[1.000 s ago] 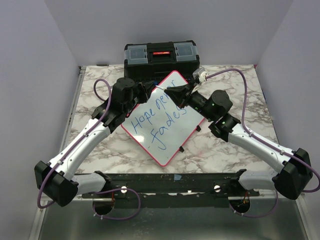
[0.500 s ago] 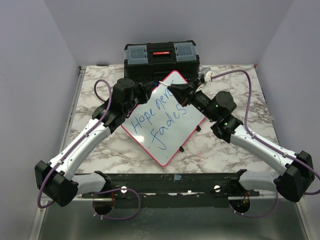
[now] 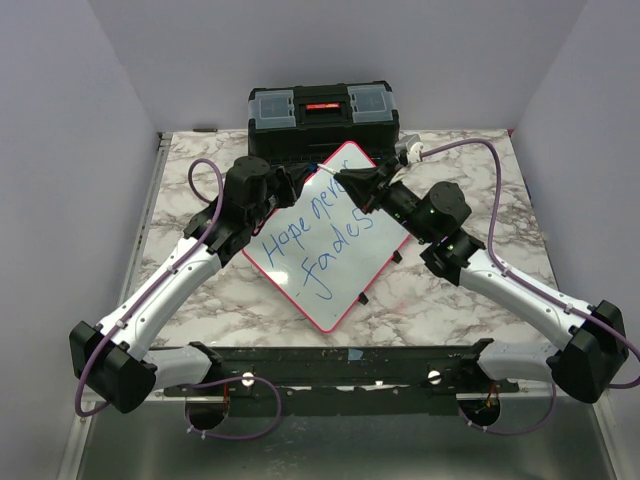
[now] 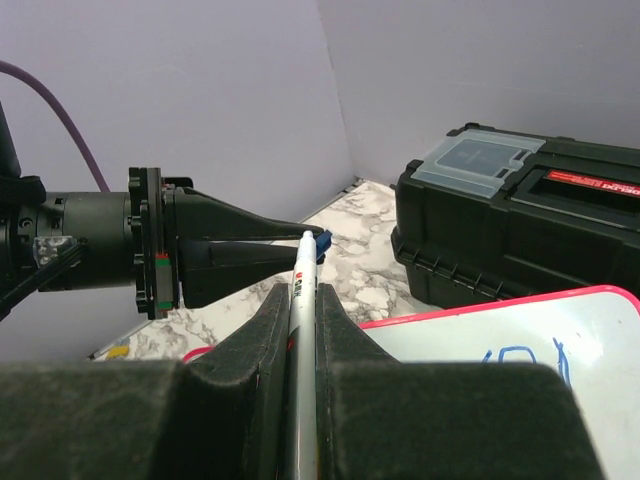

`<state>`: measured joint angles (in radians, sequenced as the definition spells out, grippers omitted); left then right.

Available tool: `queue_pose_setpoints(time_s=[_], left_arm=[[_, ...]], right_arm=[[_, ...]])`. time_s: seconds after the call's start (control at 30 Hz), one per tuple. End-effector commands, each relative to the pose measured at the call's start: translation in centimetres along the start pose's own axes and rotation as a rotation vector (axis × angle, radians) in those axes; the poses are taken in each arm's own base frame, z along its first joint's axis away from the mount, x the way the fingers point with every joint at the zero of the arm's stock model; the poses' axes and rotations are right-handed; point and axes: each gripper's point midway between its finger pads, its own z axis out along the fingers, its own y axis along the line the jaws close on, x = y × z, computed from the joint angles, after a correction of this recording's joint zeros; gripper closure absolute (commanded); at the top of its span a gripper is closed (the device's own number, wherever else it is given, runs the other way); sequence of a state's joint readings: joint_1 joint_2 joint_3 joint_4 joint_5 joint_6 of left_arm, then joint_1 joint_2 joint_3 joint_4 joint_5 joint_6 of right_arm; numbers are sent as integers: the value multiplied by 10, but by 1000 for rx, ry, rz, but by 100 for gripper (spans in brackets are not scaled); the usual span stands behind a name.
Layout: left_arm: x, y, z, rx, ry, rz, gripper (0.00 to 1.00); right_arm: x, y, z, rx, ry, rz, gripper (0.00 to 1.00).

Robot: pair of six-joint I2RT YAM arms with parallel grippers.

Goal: Write a sentence on the whiteboard
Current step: Insert the whiteboard marker without the cap into the pen cap.

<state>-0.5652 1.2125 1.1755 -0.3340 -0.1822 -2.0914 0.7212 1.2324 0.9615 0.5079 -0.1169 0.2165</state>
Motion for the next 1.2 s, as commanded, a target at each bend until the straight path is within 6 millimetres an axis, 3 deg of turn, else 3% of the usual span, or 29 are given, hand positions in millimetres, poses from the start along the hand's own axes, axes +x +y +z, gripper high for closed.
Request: queue_pose_setpoints(time_s=[0.0,0.83,1.17], left_arm=[[8,-6,-5,12,38,-68,100],[13,-8,-5,11,61,-69,100],[10,-5,-1,-2,43,-75,100]], right_arm=[[10,0,0,5,24,16,99],[26,-3,1,15,75,27,99],[1,2,-4,6,16,17,99]])
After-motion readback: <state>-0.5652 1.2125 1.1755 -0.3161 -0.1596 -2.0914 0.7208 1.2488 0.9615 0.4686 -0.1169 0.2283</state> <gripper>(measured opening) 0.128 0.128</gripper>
